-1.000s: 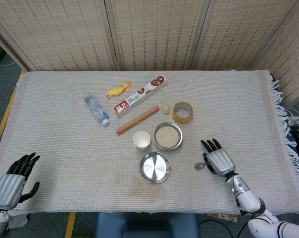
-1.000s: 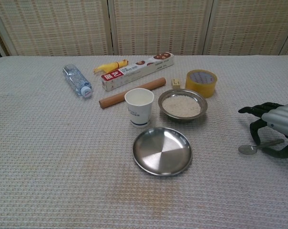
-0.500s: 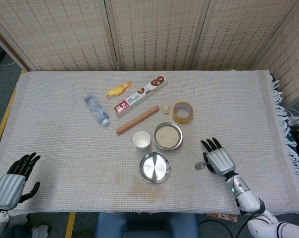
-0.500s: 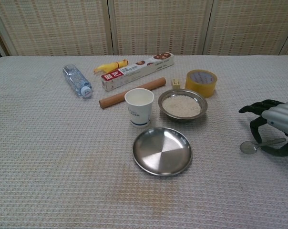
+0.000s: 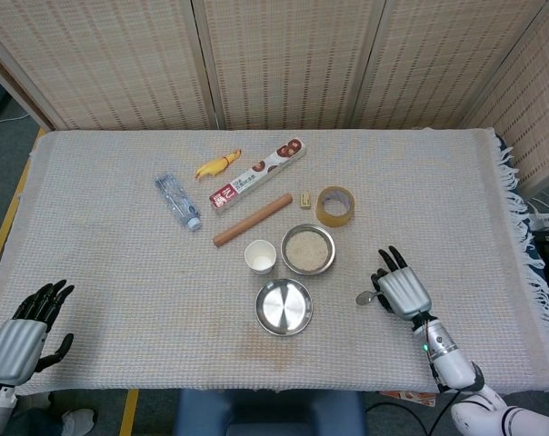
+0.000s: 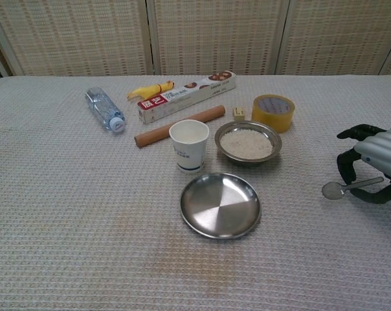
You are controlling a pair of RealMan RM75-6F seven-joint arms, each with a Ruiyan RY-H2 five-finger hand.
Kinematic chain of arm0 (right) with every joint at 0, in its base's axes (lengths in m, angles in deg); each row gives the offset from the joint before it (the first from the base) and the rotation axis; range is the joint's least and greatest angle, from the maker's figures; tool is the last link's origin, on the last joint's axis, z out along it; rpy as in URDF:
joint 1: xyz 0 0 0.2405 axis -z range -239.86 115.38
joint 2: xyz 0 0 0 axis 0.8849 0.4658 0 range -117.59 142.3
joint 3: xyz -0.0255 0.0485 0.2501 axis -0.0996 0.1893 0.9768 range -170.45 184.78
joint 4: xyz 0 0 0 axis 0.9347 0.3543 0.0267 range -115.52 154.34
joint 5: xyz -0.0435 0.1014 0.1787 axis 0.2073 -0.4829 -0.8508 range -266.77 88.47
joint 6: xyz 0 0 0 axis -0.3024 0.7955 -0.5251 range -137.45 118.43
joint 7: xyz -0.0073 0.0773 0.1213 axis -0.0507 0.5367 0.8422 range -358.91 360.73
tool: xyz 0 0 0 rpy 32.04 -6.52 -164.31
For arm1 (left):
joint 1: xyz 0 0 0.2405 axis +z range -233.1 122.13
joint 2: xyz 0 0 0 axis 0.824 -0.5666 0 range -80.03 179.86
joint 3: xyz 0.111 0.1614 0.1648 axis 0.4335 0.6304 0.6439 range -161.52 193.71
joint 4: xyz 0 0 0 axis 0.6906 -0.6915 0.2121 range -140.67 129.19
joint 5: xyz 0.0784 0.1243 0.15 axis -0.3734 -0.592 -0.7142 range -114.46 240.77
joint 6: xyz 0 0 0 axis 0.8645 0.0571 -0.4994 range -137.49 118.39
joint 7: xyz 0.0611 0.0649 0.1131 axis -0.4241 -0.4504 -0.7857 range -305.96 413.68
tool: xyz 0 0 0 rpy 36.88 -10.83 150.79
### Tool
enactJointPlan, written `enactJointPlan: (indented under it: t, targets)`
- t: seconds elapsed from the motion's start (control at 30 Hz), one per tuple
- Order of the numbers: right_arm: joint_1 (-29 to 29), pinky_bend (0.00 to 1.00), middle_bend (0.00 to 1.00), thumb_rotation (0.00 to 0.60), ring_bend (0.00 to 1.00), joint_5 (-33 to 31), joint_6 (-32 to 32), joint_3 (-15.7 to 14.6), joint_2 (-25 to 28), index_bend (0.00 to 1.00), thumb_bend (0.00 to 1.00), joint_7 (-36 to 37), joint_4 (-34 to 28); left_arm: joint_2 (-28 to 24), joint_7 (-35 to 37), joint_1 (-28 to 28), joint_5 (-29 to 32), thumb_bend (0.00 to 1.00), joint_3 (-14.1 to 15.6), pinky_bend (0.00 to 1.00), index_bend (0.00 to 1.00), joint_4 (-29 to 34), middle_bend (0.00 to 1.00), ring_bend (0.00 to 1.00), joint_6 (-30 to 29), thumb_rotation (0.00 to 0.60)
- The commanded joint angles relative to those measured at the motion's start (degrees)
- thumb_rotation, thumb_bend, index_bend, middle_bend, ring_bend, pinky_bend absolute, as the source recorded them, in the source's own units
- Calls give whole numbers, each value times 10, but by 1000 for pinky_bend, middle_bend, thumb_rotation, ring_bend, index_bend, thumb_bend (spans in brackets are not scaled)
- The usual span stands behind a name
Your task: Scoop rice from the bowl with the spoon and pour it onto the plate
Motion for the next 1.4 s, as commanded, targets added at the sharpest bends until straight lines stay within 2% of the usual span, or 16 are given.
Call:
enactJointPlan:
  t: [0.03,0.27,0.5,0.7,0.87,1.13,1.3,1.4]
  targets:
    - [1,0,549,600,89,1,-2,0,-2,906,340,2,2,0,0,0,0,405,0,149,0,0,0,0,0,600]
    - [2,0,585,600,116,3,-7,0,-12,950,346,6,18,-1,-1,0,1,406,0,149,0,1,0,0,1,600]
    - [1,0,588,600,121,1,-9,4,-11,953,347,7,18,-1,-1,0,1,406,0,150,0,1,0,0,1,600]
    - [-7,0,588,600,121,-8,-8,20,16,953,347,-3,-8,-1,0,-1,2,406,0,152,0,1,0,0,3,600]
    - [-32,0,588,600,121,-28,15,49,49,953,347,-33,-45,1,-1,0,-2,407,2,154,0,0,0,0,1,600]
    - [-104,0,588,600,121,-119,87,115,68,948,347,-172,-94,0,-9,0,-4,406,2,156,0,5,0,0,0,600]
    - [-152,0,588,600,121,-188,120,141,52,947,347,-260,-103,1,-9,0,-2,406,2,157,0,5,0,0,3,600]
    - [-183,0,588,600,121,-213,125,144,36,947,347,-316,-104,1,-8,-1,-2,406,2,157,0,4,0,0,4,600]
